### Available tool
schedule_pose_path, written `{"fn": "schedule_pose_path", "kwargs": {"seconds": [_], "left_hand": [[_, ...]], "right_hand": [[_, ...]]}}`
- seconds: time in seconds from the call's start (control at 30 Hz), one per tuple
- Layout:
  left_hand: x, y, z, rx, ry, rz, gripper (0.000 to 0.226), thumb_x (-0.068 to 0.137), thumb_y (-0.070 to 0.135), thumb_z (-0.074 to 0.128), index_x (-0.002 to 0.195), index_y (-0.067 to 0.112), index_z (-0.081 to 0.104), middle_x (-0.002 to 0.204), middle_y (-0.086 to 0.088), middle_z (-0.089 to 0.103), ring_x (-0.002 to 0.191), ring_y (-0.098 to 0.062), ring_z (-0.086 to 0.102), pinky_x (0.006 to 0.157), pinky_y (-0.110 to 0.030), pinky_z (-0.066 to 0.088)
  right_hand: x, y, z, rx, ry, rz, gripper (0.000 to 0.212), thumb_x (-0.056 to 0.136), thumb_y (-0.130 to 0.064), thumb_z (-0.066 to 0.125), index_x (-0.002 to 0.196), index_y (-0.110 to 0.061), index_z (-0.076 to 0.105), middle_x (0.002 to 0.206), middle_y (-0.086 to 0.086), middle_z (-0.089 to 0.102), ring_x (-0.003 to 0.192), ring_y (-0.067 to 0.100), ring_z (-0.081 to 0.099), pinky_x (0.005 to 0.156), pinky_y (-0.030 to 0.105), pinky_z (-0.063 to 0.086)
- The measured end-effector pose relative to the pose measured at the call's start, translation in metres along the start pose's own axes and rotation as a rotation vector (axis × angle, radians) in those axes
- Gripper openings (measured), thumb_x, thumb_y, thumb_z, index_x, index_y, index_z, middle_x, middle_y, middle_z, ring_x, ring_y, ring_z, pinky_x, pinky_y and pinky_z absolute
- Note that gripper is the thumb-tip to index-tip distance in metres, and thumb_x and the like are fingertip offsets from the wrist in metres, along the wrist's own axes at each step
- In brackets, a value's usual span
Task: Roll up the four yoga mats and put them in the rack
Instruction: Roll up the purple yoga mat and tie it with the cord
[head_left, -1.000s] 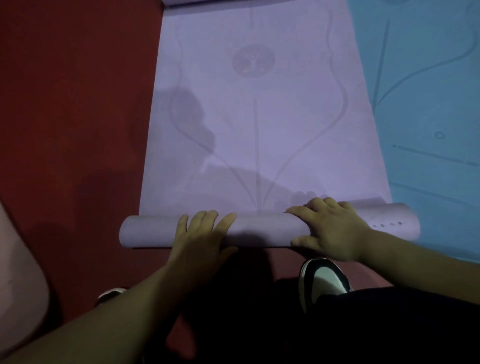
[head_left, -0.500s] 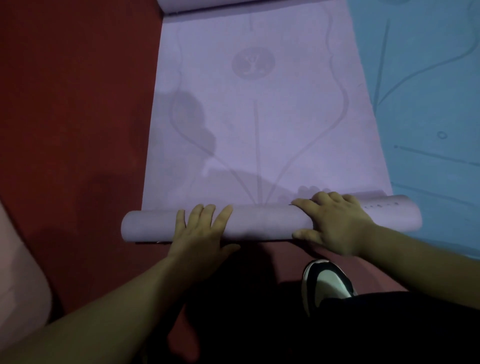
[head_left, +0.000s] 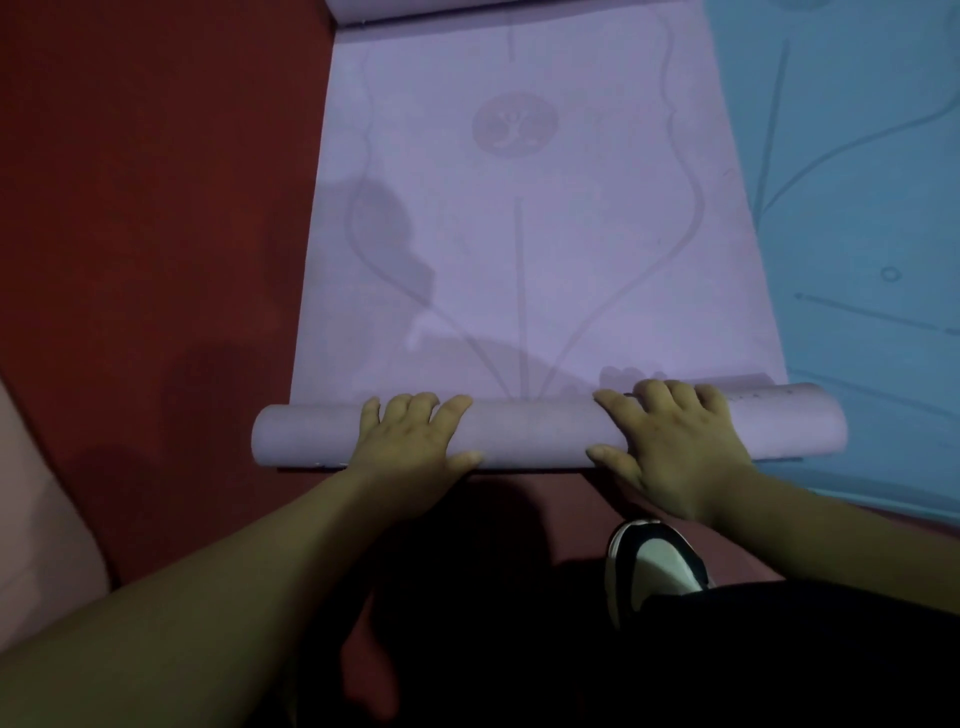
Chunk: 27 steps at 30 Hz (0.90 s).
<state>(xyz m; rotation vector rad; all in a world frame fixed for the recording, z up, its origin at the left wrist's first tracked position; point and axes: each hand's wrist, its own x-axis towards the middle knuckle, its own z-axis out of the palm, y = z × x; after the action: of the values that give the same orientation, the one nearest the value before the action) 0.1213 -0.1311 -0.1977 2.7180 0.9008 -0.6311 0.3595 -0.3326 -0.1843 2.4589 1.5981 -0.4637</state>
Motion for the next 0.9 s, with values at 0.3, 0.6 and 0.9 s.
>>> {"fn": "schedule_pose_path", "kwargs": {"seconds": [0.3, 0.6, 0.9], "left_hand": [[-0.001, 0.001, -0.004, -0.004, 0.030, -0.047, 0.084, 0.082, 0.077, 0.013, 0.155, 0.038, 0.023, 0.152, 0.000, 0.037, 0.140, -0.026, 0.031, 0.117, -0.061, 0.010], [0.005, 0.001, -0.015, -0.018, 0.023, -0.049, 0.068, 0.097, 0.067, 0.033, 0.157, 0.037, 0.019, 0.155, -0.003, 0.032, 0.142, -0.029, 0.028, 0.118, -0.062, 0.010], [-0.001, 0.008, 0.003, -0.022, 0.087, -0.127, 0.090, 0.080, 0.076, 0.011, 0.157, 0.032, 0.026, 0.159, -0.007, 0.031, 0.147, -0.032, 0.021, 0.118, -0.061, 0.004]], "right_hand": [[0.012, 0.002, -0.012, -0.021, -0.097, 0.009, 0.084, 0.082, -0.082, 0.008, 0.147, -0.039, 0.041, 0.129, 0.004, 0.055, 0.120, 0.032, 0.050, 0.105, 0.052, 0.035], [0.013, 0.002, -0.008, -0.050, -0.055, 0.058, 0.085, 0.082, -0.086, 0.015, 0.141, -0.034, 0.048, 0.123, 0.007, 0.057, 0.113, 0.035, 0.051, 0.099, 0.056, 0.034], [0.021, 0.005, -0.010, -0.056, -0.053, 0.032, 0.088, 0.081, -0.085, 0.015, 0.147, -0.034, 0.042, 0.133, 0.009, 0.054, 0.121, 0.038, 0.050, 0.103, 0.060, 0.032]]}}
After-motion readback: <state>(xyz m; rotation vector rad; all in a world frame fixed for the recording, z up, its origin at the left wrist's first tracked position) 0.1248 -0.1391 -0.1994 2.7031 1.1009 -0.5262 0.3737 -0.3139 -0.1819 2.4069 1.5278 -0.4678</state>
